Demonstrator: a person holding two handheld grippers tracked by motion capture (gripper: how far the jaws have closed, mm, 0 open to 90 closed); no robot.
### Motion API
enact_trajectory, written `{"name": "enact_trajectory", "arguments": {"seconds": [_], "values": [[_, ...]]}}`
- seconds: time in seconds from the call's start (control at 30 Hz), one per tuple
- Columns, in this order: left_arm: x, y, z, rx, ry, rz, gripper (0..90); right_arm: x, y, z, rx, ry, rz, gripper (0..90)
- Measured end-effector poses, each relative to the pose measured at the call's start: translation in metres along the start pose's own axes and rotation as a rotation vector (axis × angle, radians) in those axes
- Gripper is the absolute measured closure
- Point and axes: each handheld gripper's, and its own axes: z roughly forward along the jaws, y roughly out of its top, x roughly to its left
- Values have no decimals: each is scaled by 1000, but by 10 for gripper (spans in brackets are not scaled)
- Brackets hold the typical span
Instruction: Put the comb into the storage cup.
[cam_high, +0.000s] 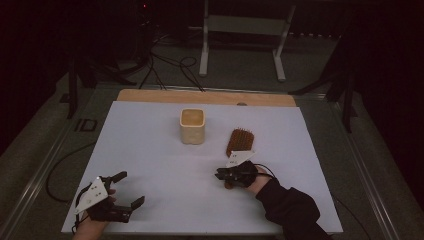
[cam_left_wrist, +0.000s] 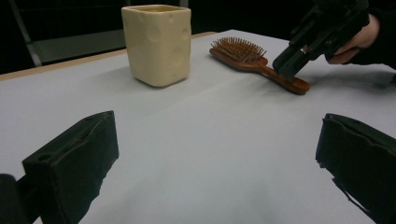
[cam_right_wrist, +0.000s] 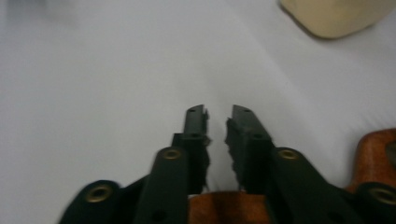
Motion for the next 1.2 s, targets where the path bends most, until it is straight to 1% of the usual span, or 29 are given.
{"name": "enact_trajectory", "arguments": {"seconds": [0.03,0.1,0.13,0.17,0.2,0.23,0.27,0.33,0.37,0.53,0.57,0.7,0.77,0.8,0.83,0.87,0.9,0.93,1.0,1.07,1.1,1.2], "values": [[0,0,0,1,-1,-2,0,0,-1,1,15,-3,-3,895],[0,0,0,0,-2,-1,0,1,-2,1,32,-6,-18,899],[0,0,0,0,-2,-1,0,1,-2,1,32,-6,-18,899],[0,0,0,0,-2,-4,0,1,-2,2,46,-6,-17,900],[0,0,0,4,-3,-2,0,1,-3,2,48,-4,-23,900],[0,0,0,5,-3,-3,0,1,-3,2,55,-5,-17,900],[0,0,0,5,-3,-3,0,1,-4,2,67,-4,-22,900],[0,0,0,0,-3,-4,0,1,-5,2,70,-8,-22,900],[0,0,0,1,-3,-3,0,0,-6,2,75,-10,-11,900],[0,0,0,0,-5,-5,0,-2,-10,1,88,-12,-5,900],[0,0,0,0,-3,-4,0,-2,-11,0,86,-10,10,900],[0,0,0,0,-4,-7,0,-5,-15,-4,88,-12,12,900],[0,-1,0,6,-4,-4,0,-6,-19,-6,92,-16,29,900],[0,-1,0,6,-4,-4,0,-6,-19,-6,92,-16,29,900],[0,-1,0,4,-5,-4,0,-6,-21,-6,91,-16,42,900],[0,0,0,1,-4,-5,0,-8,-24,-8,93,-22,40,900],[0,0,0,0,-3,-7,0,-8,-26,-10,93,-23,65,900],[0,0,0,0,-2,-8,0,-8,-26,-10,93,-23,65,900],[0,-1,0,4,-3,-6,0,-10,-31,-15,83,-32,83,900],[0,0,1,1,-3,-6,0,-12,-32,-17,83,-34,80,900],[0,0,1,1,-3,-7,0,-14,-35,-21,80,-45,94,900],[0,0,1,3,-2,-4,0,-17,-41,-26,81,-57,108,900]]}}
